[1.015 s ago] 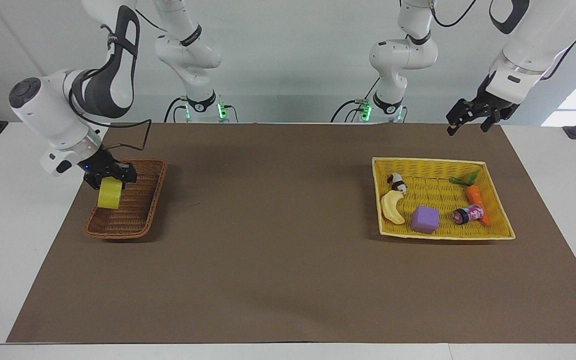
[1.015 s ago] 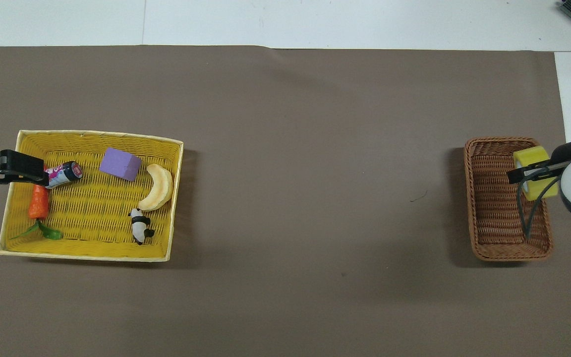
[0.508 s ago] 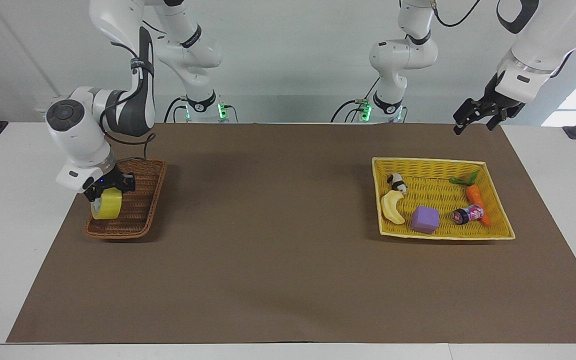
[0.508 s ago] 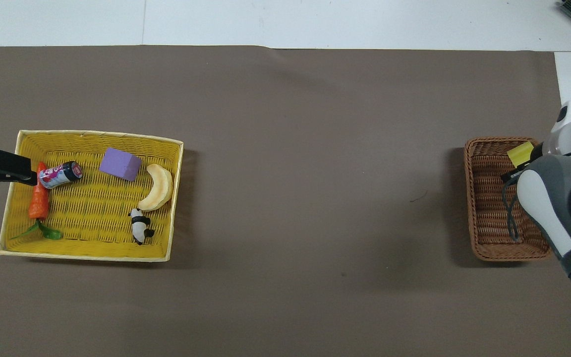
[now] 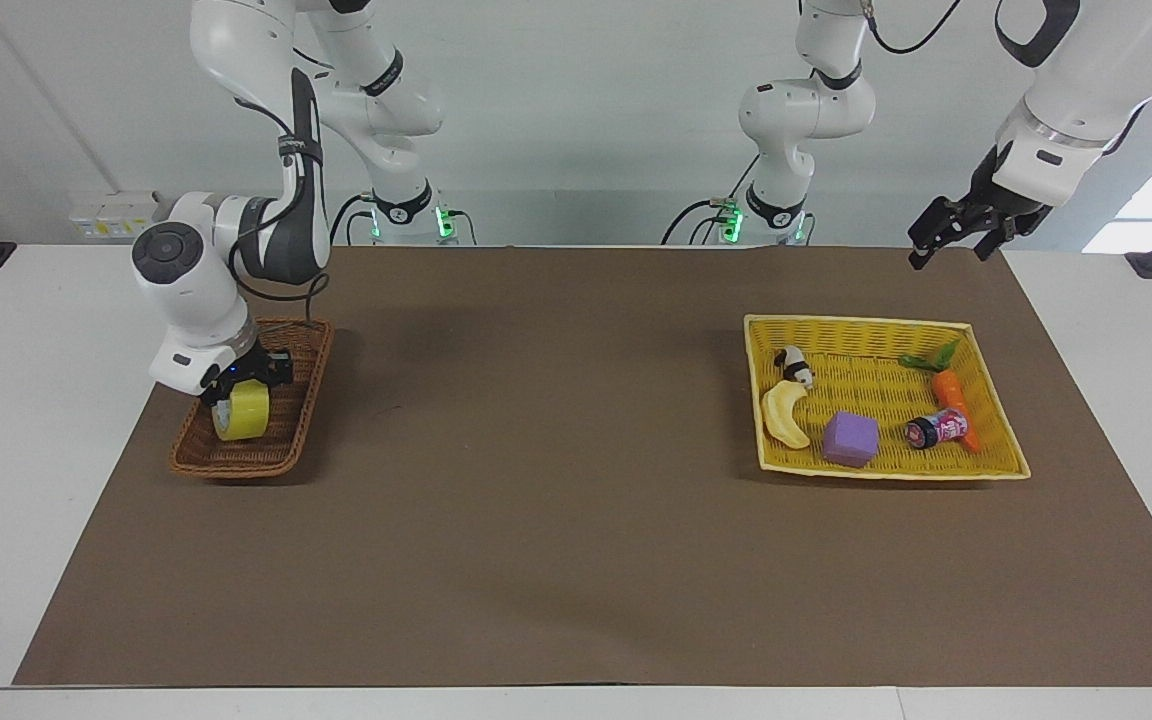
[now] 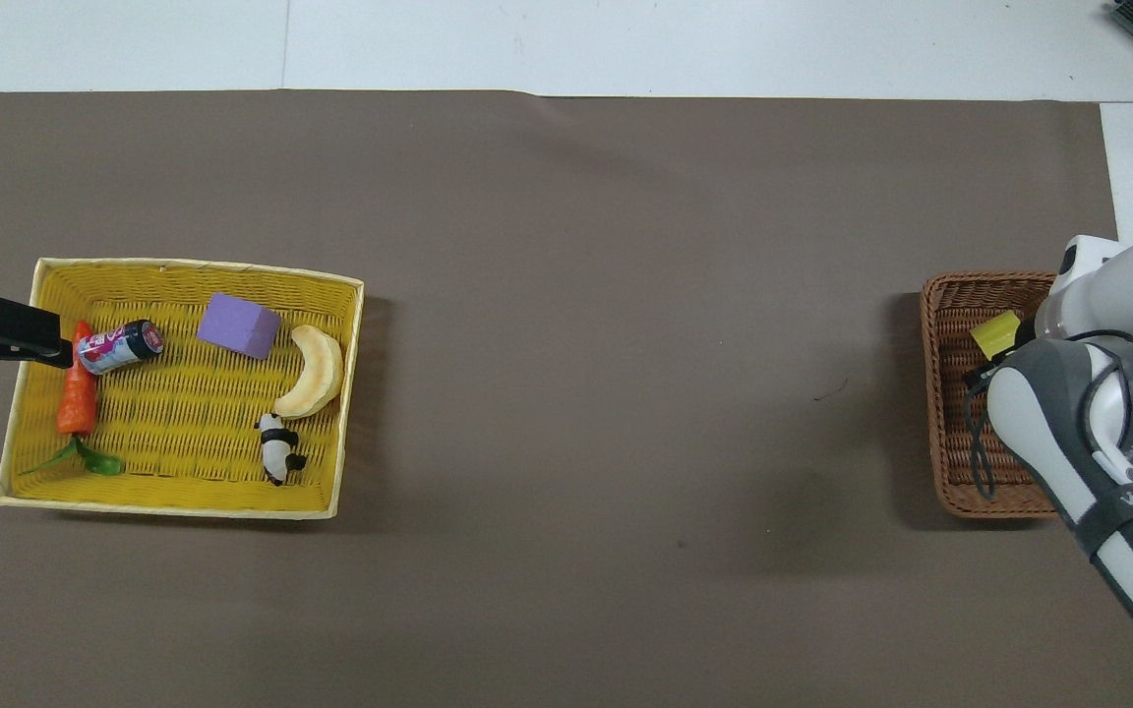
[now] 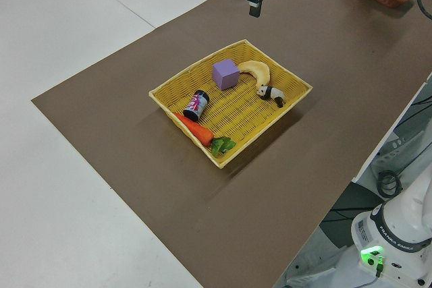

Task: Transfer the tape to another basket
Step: 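Lower the tape into the wicker basket and open the right gripper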

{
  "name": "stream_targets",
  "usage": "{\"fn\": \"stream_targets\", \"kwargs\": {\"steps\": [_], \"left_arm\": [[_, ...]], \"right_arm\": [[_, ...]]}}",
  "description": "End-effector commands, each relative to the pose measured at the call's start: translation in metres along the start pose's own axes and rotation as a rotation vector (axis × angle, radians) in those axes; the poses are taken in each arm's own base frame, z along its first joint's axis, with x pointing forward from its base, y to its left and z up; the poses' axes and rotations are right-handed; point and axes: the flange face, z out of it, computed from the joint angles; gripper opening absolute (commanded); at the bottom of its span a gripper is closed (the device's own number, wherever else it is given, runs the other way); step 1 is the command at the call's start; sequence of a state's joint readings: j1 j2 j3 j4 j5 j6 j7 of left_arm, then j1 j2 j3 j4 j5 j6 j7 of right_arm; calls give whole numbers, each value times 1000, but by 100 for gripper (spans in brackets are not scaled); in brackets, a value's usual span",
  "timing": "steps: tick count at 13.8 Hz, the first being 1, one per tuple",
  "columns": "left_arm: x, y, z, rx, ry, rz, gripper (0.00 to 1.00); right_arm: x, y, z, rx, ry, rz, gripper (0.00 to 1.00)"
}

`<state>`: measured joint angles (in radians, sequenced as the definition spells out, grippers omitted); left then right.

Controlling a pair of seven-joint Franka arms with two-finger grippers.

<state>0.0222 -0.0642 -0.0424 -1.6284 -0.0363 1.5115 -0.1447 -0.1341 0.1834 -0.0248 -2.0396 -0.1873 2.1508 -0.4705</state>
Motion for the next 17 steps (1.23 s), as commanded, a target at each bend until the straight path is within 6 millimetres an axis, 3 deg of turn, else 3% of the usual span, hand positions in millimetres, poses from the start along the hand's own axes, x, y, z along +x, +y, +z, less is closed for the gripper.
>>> {"fn": "stream_targets", "kwargs": {"steps": [1,3,4,8,10,14,17], "left_arm": [[-2,-4,-6,10,2,5,100],[-2,-4,-6,11,1,5,100],[-2,-5,-6,10,1,3,100],[-2,-4,-6,11,1,6,100],[-2,-5,-6,10,1,3,100],[-2,-5,-6,10,1,3,100],[-2,-5,-6,10,2,3,100]], "right_arm": [[-11,-10,13,-23,10,-31,47],[-11,-13,13,-19,5,-1,95],[-10,-14,12,-16,5,7,100],[-9,-15,10,26,10,38,100],[-5,-15,-4,99,29,90,100],[7,-16,-55,126,101,234,100],[34,-41,-95,98,146,391,100]]}}
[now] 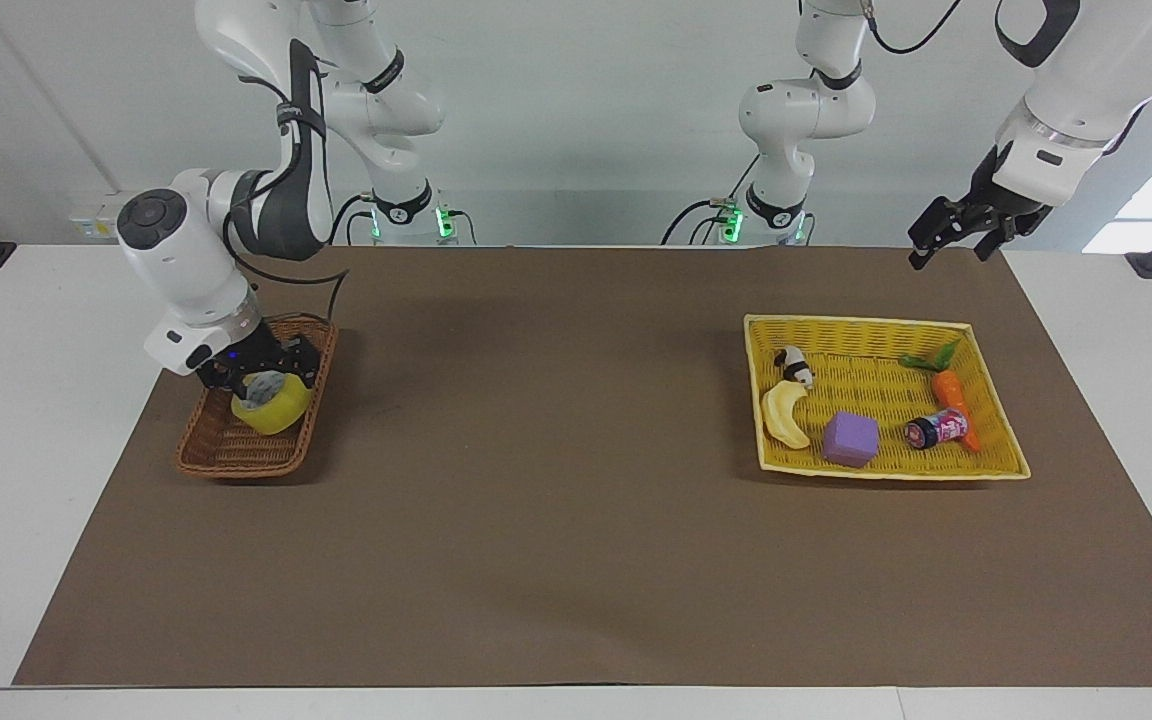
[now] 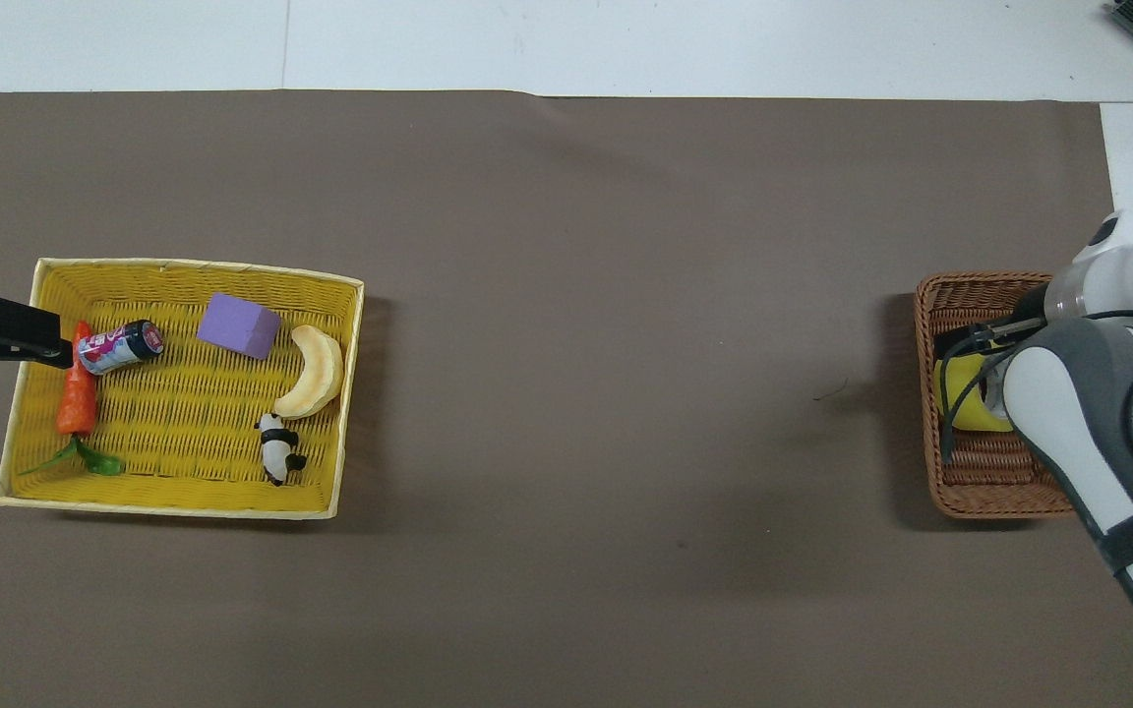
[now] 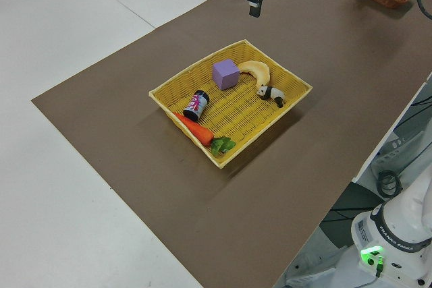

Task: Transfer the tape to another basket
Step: 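Lower the tape into the wicker basket and open the right gripper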

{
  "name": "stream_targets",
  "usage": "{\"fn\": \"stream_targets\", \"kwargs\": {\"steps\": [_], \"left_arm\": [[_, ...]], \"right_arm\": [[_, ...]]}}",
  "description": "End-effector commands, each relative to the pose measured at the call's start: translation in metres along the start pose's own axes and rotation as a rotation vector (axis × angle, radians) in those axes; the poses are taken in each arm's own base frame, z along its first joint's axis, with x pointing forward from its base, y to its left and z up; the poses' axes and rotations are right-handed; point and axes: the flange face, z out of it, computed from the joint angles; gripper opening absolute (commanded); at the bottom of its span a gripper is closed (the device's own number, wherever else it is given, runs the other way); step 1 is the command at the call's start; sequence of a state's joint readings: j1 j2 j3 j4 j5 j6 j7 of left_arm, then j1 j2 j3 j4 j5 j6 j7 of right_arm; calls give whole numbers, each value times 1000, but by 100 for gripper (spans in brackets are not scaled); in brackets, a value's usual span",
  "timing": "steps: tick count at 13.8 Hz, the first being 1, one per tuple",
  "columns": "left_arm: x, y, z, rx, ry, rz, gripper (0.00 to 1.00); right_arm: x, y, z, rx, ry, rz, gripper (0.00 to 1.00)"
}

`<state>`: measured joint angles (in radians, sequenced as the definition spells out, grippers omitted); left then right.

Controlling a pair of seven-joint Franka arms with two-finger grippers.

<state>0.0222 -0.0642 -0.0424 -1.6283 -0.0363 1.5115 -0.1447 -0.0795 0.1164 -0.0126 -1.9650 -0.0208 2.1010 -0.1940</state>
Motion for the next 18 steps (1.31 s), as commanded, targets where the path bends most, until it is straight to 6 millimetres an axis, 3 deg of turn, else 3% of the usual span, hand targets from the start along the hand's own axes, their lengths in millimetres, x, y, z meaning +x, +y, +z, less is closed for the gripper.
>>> {"fn": "stream_targets", "kwargs": {"steps": [1,7,10,11,15,18], "left_arm": [[-2,-4,-6,11,1,6,100],[-2,-5,-6,10,1,3,100],[-2,-5,-6,10,2,3,100],[-2,-5,-6,10,1,5,100],[-2,-5,-6,10,1,3,100],[-2,-4,-6,11,1,5,100]], "right_arm": [[11,-27,-28,-2,27,125,100],[-2,-93,-96,6,65,243,100],[0,-94,-161,4,39,270,100],[-3,-94,-174,3,29,271,100],[-26,-94,-248,0,-22,306,100],[-45,-88,-275,21,-3,318,100]]}}
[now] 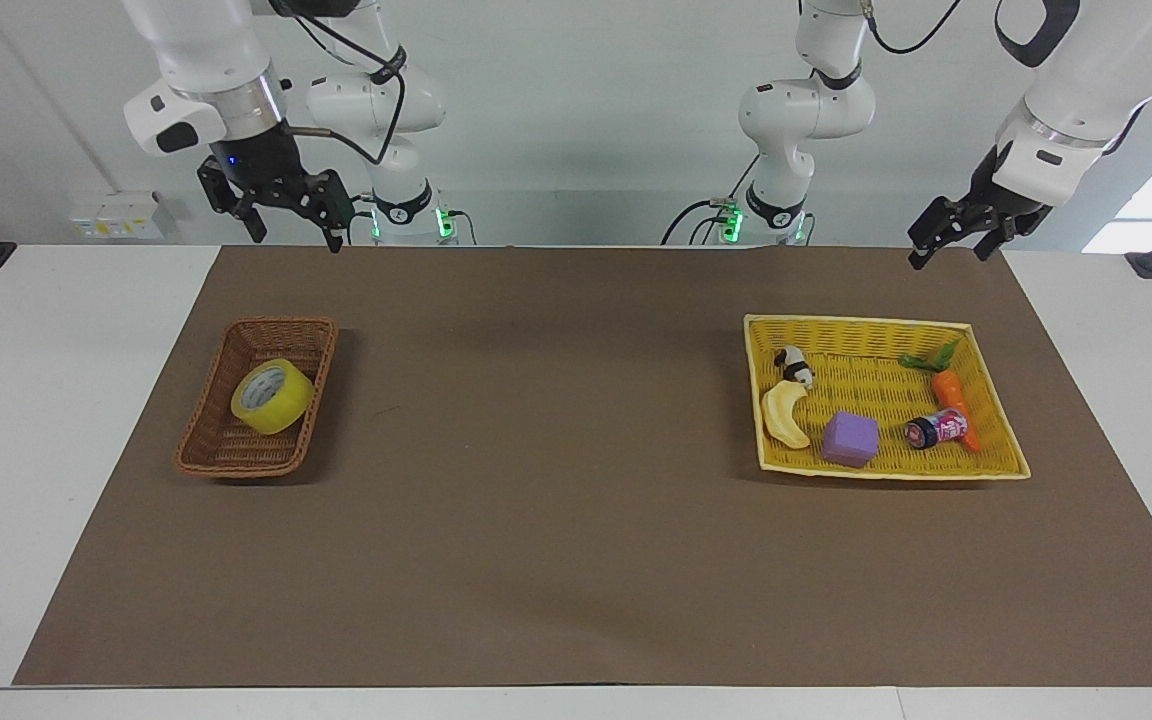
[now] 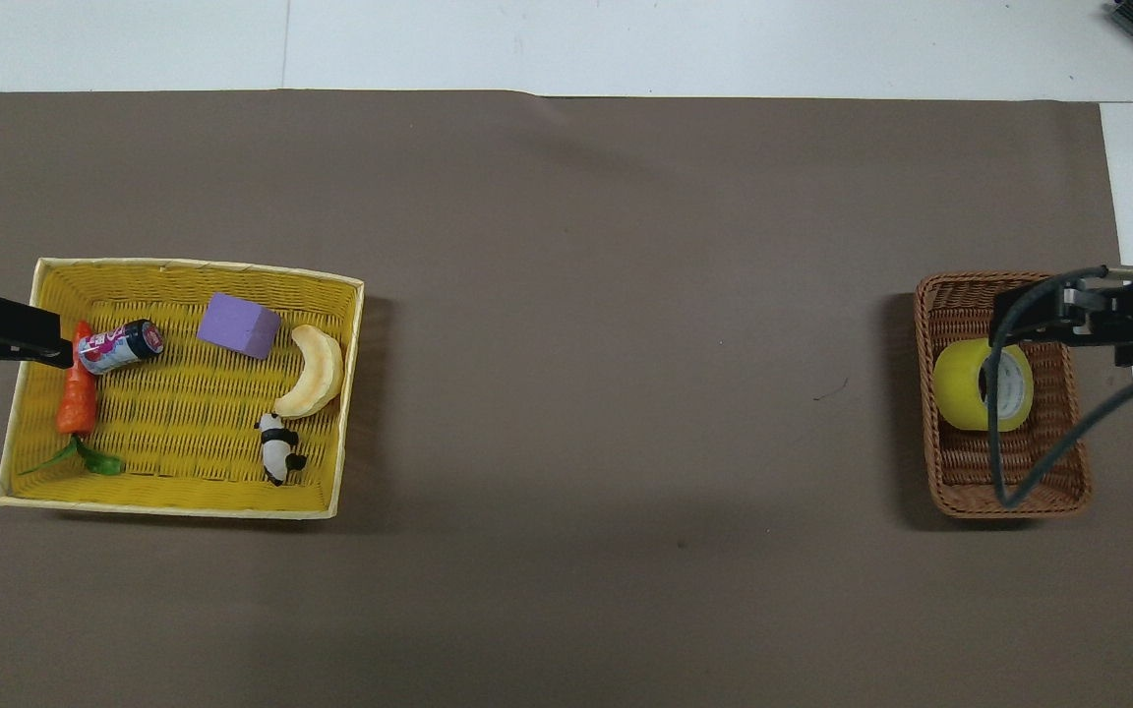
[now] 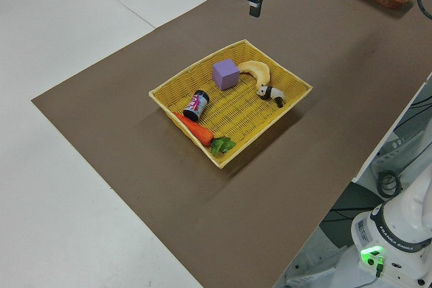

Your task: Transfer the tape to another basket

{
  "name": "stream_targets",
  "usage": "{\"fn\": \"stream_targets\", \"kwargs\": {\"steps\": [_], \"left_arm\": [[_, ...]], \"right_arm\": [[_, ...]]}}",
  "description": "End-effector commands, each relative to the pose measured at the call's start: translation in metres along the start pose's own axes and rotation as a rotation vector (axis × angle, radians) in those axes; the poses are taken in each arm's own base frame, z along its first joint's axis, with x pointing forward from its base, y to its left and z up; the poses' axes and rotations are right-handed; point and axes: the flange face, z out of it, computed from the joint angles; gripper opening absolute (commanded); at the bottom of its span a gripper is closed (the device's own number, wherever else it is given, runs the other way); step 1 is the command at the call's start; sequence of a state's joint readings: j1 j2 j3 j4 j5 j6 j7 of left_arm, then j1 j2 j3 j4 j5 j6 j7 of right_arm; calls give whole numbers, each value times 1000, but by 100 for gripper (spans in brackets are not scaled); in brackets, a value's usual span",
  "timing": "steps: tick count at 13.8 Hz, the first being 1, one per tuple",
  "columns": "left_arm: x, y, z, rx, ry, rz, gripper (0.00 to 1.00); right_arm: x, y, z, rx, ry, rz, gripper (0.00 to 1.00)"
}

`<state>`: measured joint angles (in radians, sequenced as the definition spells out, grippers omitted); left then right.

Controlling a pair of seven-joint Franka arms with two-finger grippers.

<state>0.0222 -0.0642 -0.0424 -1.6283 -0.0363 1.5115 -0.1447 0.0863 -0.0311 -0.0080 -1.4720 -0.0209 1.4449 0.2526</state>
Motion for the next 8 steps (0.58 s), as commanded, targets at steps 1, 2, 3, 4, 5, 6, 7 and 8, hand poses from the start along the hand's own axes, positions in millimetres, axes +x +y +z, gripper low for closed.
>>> {"fn": "stream_targets", "kwargs": {"steps": [1,2,3,4,5,6,7,8], "left_arm": [[-2,-4,-6,10,2,5,100],[-2,-4,-6,11,0,5,100],[-2,-4,-6,10,2,5,100],[-2,-4,-6,11,0,6,100],[-2,-4,-6,10,2,5,100],[-2,-5,-6,10,1,3,100],[-2,-4,-6,11,0,6,100],[-2,-4,-6,11,0,5,100]], "right_arm": [[-6,11,-10,24,-3,27,100],[-10,14,-8,28,-22,10,100],[-13,15,-6,23,-19,-39,100],[-12,19,-5,24,-16,-76,100],[-11,23,-4,24,-15,-78,100],[-10,25,-3,24,-18,-72,100],[-10,23,4,21,-30,-77,100],[-8,21,5,27,-13,-77,100]]}}
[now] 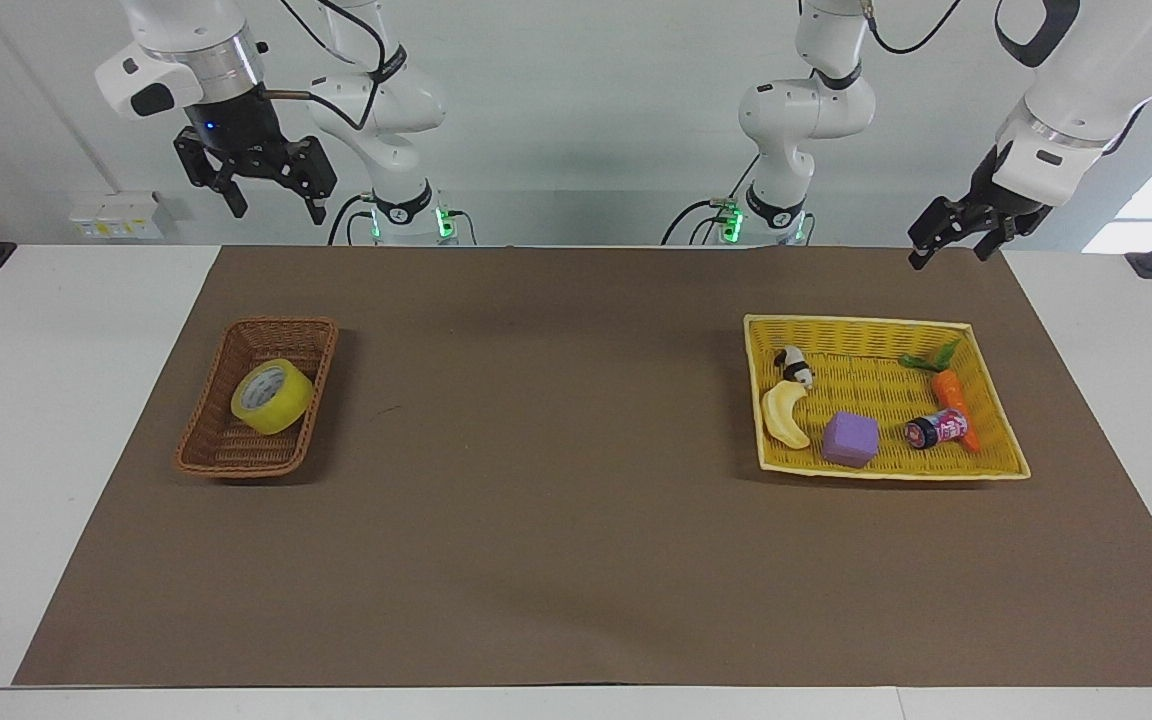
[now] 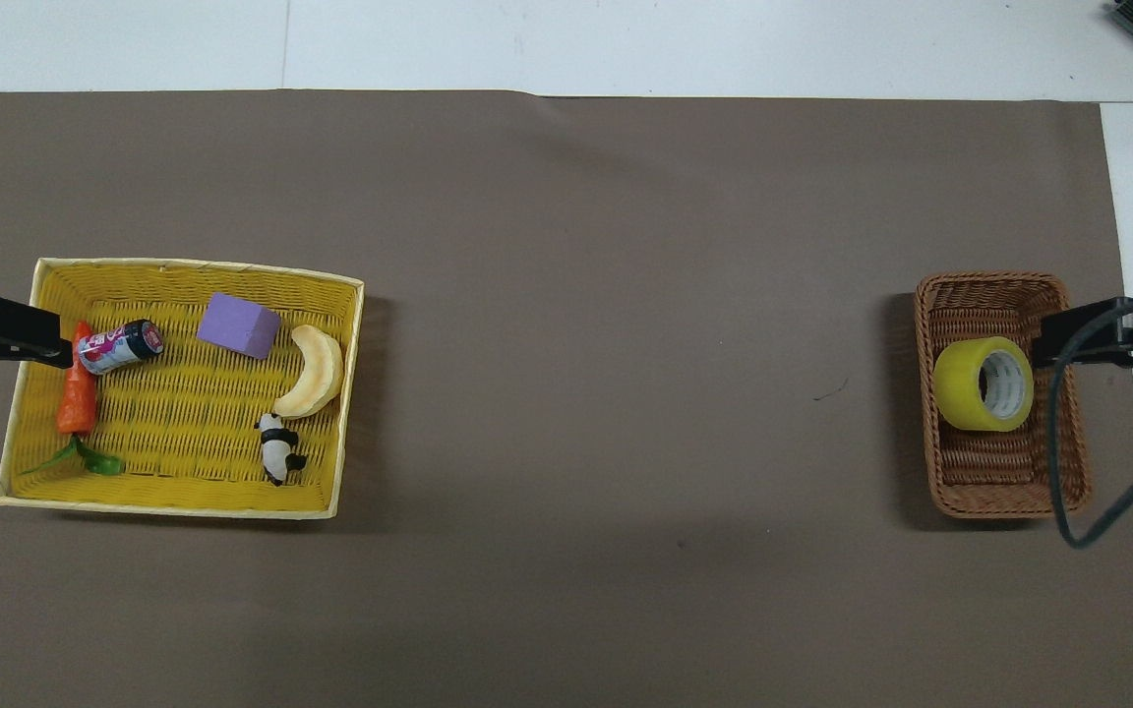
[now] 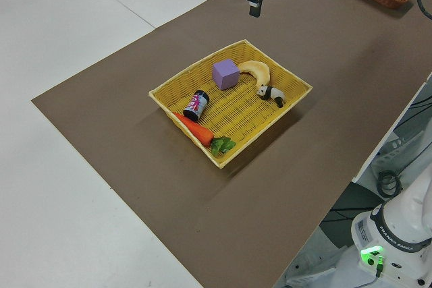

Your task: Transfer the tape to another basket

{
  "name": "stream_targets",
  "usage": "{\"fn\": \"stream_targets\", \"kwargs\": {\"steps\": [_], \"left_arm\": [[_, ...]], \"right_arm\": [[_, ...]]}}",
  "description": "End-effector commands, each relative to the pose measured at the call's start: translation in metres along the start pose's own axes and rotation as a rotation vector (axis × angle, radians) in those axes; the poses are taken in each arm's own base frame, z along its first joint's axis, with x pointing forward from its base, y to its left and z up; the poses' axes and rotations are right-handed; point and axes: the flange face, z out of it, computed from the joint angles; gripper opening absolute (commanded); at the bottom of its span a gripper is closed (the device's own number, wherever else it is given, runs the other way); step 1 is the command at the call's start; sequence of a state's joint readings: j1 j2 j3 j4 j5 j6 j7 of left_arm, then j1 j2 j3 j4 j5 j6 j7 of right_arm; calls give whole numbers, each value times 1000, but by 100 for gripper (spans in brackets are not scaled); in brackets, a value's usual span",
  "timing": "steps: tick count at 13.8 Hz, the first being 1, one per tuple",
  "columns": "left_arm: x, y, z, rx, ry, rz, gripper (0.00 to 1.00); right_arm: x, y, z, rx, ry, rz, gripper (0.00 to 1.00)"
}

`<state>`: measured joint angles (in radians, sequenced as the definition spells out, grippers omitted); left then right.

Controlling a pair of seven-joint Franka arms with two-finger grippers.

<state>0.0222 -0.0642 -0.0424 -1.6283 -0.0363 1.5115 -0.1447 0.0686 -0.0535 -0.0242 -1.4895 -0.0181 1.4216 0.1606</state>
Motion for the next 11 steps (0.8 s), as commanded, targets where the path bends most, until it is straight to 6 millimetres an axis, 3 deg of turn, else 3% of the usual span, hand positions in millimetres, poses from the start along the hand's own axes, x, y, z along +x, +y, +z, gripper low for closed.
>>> {"fn": "stream_targets", "kwargs": {"steps": [1,7,11], "left_arm": [[-2,-4,-6,11,0,6,100],[-2,-5,-6,10,0,5,100],[-2,-5,-6,10,0,3,100]], "right_arm": [[-2,-1,6,29,12,-22,100],[-1,4,-7,12,23,-21,100],[-4,8,-1,33,16,-15,100]]}}
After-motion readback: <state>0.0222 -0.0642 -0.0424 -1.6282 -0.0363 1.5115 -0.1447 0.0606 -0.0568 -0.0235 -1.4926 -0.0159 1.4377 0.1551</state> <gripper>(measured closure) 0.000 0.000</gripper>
